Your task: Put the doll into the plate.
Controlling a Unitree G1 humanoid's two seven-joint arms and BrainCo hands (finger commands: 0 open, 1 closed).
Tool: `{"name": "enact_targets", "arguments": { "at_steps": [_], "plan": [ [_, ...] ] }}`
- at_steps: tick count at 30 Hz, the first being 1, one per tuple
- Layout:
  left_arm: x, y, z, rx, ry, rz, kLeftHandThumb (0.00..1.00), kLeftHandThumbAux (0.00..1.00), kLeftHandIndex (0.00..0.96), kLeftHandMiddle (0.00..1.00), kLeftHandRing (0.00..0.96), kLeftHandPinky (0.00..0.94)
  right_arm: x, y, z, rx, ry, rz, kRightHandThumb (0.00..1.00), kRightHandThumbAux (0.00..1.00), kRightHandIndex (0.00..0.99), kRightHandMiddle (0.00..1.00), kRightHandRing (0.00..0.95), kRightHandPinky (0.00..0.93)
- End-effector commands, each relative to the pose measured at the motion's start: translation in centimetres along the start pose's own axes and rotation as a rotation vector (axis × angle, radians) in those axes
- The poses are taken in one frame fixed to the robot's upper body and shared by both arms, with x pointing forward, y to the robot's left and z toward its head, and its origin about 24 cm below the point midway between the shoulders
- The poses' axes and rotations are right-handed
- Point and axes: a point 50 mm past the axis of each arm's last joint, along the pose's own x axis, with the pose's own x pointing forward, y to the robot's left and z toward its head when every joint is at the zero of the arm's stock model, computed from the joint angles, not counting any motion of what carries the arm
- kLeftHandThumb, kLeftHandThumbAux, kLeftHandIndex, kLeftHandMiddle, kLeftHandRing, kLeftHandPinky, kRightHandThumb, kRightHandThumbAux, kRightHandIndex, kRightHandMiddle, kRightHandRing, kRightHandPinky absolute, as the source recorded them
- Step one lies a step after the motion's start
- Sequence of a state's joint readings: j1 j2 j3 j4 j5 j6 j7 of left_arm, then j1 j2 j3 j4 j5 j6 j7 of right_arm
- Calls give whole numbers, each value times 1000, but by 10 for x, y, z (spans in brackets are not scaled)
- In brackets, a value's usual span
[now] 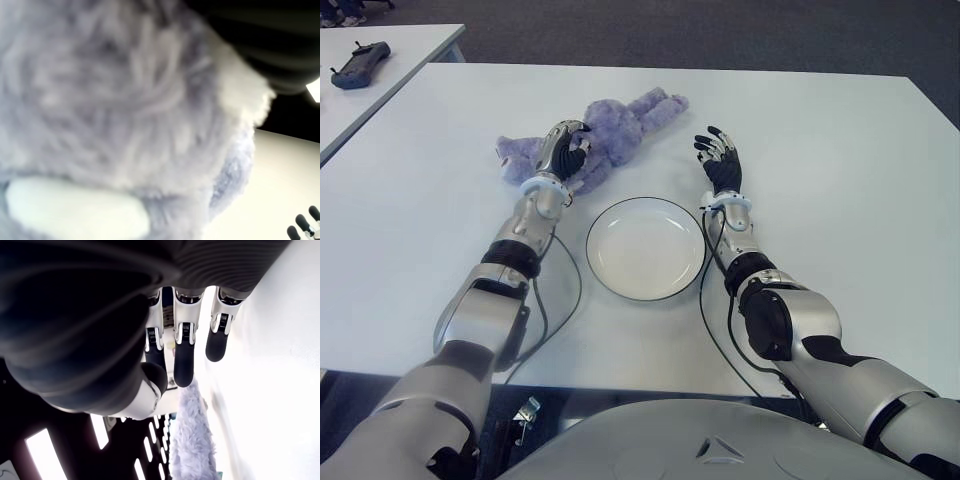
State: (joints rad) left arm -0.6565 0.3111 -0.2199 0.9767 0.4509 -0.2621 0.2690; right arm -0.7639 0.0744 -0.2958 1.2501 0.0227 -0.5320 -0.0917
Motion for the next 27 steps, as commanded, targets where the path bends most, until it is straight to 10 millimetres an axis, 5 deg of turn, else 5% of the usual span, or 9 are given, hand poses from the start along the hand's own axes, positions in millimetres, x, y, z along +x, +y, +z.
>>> {"name": "enact_targets", "arguments": {
  "at_steps": [1, 3, 18, 27],
  "plan": [
    [-65, -78, -59, 14, 288, -329, 747, 619, 399, 322, 371, 400, -68, -5, -95, 75, 410, -84, 748, 915, 167, 282, 250, 169],
    [-66, -78, -60, 10, 288, -334, 730, 678, 421, 345, 389, 400, -68, -5, -95, 75, 412, -84, 775, 910, 170, 277, 245, 157],
    [-71, -76, -59, -50, 251, -345, 725, 685, 421, 351, 410, 437, -68, -3, -95, 57, 415, -76, 737, 910, 179, 273, 241, 195],
    [-75, -77, -52, -84, 209, -354, 722, 686, 420, 378, 476, 565, -68, -2, -96, 56, 415, -68, 746, 912, 168, 275, 253, 192]
  ]
}}
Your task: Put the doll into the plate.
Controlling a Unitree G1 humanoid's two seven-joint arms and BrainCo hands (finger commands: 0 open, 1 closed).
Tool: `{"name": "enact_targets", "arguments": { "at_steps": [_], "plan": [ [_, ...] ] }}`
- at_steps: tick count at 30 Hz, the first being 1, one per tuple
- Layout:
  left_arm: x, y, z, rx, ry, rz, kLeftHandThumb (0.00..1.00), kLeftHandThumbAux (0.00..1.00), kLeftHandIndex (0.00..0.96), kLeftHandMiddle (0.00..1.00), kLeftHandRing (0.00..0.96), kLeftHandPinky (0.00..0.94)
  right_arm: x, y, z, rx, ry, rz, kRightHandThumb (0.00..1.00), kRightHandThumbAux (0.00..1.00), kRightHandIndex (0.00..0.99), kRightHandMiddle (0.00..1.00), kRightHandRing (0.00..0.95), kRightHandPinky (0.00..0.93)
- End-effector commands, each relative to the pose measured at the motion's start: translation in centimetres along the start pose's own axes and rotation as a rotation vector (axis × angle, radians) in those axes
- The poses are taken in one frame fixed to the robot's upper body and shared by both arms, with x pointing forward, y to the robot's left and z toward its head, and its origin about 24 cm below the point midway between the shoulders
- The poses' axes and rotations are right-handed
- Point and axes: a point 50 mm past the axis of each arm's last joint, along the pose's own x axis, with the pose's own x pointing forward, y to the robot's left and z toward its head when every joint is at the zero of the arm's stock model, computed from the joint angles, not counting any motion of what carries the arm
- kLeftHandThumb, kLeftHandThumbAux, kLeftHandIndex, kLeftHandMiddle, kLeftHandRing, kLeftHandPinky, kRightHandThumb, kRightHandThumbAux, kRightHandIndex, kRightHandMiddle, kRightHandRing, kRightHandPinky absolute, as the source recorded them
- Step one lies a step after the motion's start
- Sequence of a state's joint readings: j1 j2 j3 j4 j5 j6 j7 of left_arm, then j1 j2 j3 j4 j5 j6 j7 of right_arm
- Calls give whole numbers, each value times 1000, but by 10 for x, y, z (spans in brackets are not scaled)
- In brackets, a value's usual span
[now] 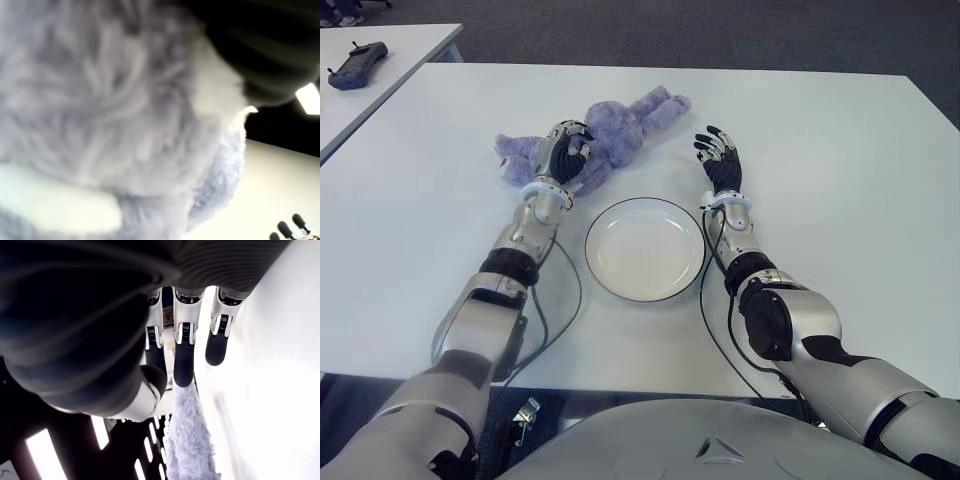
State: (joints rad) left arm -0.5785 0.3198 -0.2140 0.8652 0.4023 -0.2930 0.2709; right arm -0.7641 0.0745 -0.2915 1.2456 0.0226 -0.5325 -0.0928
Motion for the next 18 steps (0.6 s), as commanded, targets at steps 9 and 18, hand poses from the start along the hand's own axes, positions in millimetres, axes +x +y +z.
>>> {"name": "enact_targets", "arguments": {
  "at_steps": [9, 18],
  "plan": [
    [-71, -85, -41, -64, 229, -408, 719, 686, 419, 393, 521, 624, -70, -2, -96, 84, 404, -84, 830, 896, 201, 239, 290, 238],
    [-66, -101, -20, -125, 183, -437, 720, 686, 420, 386, 527, 619, -70, -2, -96, 29, 409, -72, 765, 905, 215, 271, 273, 233]
  ]
}}
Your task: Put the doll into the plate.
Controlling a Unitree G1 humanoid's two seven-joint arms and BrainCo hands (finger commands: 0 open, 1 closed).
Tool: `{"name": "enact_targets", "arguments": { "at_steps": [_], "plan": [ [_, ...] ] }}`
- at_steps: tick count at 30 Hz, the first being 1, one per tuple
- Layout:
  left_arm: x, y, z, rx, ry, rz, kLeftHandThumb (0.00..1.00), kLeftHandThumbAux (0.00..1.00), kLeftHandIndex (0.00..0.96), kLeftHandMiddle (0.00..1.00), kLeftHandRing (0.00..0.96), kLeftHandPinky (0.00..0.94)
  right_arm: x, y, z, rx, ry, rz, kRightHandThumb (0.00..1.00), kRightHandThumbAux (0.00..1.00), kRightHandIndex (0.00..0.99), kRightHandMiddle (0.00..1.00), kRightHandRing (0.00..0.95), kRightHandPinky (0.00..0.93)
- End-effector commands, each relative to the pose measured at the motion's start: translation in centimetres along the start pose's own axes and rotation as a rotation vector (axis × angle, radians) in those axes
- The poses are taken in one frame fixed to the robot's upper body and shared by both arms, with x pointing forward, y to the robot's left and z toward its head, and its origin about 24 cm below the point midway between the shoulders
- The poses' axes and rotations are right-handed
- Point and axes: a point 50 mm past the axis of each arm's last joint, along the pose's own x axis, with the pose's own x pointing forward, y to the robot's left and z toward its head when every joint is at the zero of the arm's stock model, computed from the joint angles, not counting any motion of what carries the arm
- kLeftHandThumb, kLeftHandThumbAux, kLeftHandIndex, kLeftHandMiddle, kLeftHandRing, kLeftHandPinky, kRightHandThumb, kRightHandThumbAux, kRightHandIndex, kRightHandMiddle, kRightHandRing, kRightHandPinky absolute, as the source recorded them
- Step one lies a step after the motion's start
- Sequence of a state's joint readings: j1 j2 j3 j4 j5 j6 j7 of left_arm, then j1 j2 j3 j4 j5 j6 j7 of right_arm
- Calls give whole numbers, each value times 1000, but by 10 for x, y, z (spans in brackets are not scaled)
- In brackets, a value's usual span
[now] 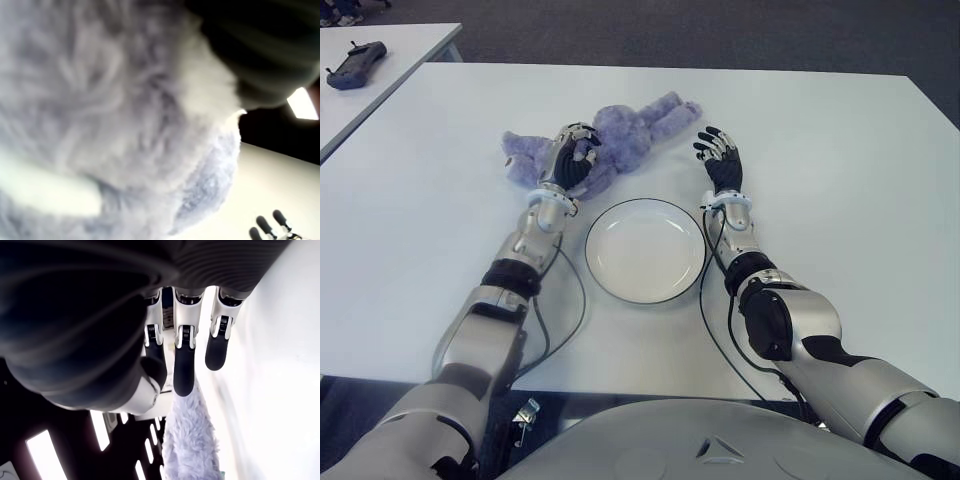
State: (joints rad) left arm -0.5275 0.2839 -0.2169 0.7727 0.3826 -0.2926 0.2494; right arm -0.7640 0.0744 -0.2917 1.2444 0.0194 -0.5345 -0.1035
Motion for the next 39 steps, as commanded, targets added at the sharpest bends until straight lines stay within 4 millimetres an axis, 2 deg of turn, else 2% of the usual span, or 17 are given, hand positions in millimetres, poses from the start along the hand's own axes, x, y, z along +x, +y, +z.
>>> {"name": "enact_targets", "arguments": {
  "at_steps": [1, 7, 9, 14, 16, 23, 34, 39],
  "plan": [
    [-60, -89, -34, -79, 236, -407, 722, 685, 420, 389, 527, 620, -70, -2, -96, 26, 413, -62, 763, 905, 218, 276, 279, 234],
    [-60, -90, -29, -113, 209, -375, 727, 680, 430, 473, 586, 680, -71, -2, -97, 10, 420, -65, 763, 902, 226, 302, 309, 278],
    [-61, -90, -29, -120, 208, -362, 728, 678, 432, 561, 635, 745, -71, -2, -97, 11, 421, -66, 764, 900, 223, 313, 304, 233],
    [-63, -89, -30, -113, 218, -326, 727, 677, 435, 647, 692, 792, -72, -1, -98, 27, 424, -67, 763, 900, 215, 324, 303, 225],
    [-65, -88, -33, -92, 227, -301, 726, 677, 439, 735, 758, 816, -72, -1, -98, 42, 422, -70, 772, 903, 218, 314, 305, 226],
    [-69, -88, -37, -81, 258, -271, 726, 677, 444, 789, 800, 822, -72, 1, -98, 55, 421, -74, 827, 894, 225, 274, 293, 207],
    [-71, -89, -39, -143, 292, -271, 747, 682, 446, 834, 826, 810, -72, 1, -98, 45, 424, -65, 822, 883, 214, 260, 291, 253],
    [-71, -87, -40, -183, 327, -243, 754, 688, 445, 859, 849, 852, -72, 2, -98, 58, 427, -65, 846, 870, 225, 251, 315, 292]
  ]
}}
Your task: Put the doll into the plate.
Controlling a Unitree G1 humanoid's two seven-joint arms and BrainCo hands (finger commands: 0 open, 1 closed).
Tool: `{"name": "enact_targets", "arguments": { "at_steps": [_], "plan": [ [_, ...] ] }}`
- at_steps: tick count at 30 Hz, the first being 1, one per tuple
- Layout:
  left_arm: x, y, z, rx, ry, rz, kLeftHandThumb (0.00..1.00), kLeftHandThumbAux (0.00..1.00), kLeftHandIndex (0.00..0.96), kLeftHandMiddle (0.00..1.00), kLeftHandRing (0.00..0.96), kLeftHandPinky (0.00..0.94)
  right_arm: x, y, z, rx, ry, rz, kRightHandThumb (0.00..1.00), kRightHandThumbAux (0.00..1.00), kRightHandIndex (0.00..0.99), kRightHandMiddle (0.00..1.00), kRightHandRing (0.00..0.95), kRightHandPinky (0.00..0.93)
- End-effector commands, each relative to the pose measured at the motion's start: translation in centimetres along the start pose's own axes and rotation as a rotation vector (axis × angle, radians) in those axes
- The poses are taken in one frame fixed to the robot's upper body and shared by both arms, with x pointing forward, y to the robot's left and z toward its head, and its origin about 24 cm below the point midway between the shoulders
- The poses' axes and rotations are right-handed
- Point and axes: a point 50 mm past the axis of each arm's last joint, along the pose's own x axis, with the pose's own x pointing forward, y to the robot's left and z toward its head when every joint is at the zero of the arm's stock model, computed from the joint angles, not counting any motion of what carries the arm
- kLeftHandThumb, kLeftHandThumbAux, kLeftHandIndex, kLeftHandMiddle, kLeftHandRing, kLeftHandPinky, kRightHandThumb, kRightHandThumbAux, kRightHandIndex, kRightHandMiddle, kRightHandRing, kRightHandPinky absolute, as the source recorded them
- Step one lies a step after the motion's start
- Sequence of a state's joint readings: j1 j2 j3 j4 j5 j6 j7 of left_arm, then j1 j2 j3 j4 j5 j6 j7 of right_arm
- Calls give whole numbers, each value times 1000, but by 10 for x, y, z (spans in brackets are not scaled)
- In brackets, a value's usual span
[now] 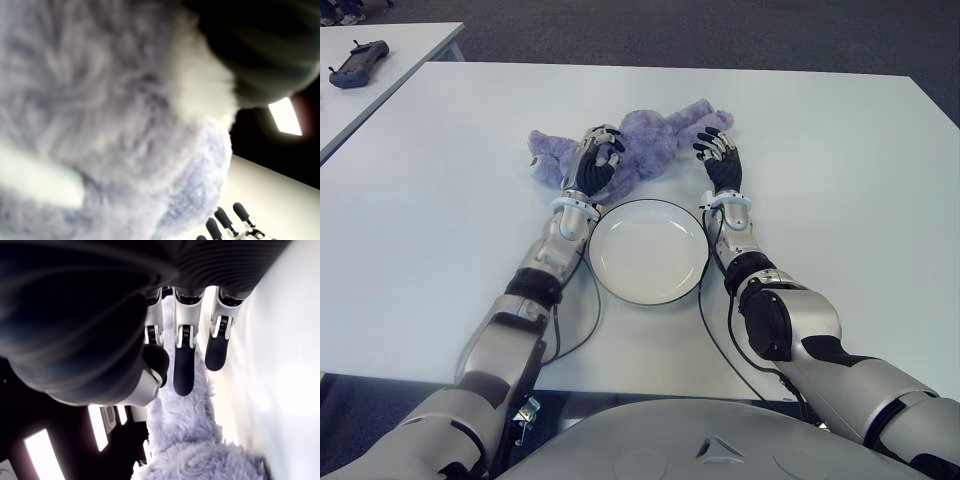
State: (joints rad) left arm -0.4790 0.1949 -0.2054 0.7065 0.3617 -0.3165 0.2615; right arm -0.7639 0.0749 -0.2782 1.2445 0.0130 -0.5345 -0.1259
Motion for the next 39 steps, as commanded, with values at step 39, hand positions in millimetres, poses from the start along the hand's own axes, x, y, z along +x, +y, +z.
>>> {"name": "enact_targets", "arguments": {
  "at_steps": [39],
  "plan": [
    [-50, -19, -60, -29, 453, 31, 746, 697, 441, 907, 886, 885, -72, 3, -98, 84, 423, -53, 768, 870, 236, 223, 298, 359]
  ]
}}
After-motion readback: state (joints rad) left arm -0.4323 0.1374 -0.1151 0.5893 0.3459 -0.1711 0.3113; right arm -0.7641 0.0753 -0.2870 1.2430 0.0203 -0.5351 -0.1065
